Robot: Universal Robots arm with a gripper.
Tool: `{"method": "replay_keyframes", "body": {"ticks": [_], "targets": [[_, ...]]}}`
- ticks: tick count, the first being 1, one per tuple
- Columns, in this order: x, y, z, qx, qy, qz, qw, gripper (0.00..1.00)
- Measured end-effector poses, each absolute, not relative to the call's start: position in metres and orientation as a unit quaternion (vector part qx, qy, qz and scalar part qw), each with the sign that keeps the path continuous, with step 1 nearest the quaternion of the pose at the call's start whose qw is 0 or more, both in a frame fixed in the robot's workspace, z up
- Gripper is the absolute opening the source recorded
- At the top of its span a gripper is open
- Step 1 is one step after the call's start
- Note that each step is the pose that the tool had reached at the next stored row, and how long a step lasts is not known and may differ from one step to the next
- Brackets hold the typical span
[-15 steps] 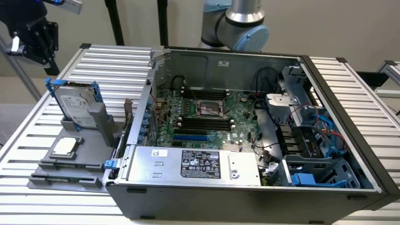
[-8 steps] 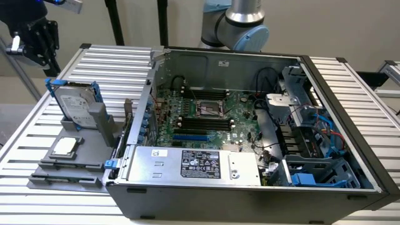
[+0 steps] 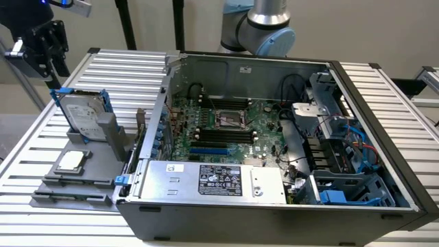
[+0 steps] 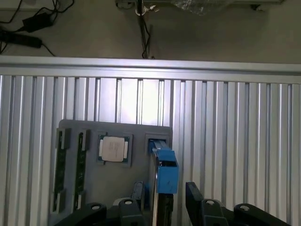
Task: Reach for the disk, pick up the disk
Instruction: 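Pick up the disk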
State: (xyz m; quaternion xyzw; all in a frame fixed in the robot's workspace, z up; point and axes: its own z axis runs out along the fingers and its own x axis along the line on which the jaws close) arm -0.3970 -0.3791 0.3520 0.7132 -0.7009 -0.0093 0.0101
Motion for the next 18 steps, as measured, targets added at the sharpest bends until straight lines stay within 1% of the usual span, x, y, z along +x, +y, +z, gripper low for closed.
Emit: {"method": "replay_keyframes", "body": {"ticks": [9, 18], "targets": [[-0.398, -0.374, 0.337, 0.701, -0.713, -0.009, 0.010, 0.48], [-0.400, -0.374, 0.331, 0.692, -0.722, -0.009, 0.010, 0.48]]}}
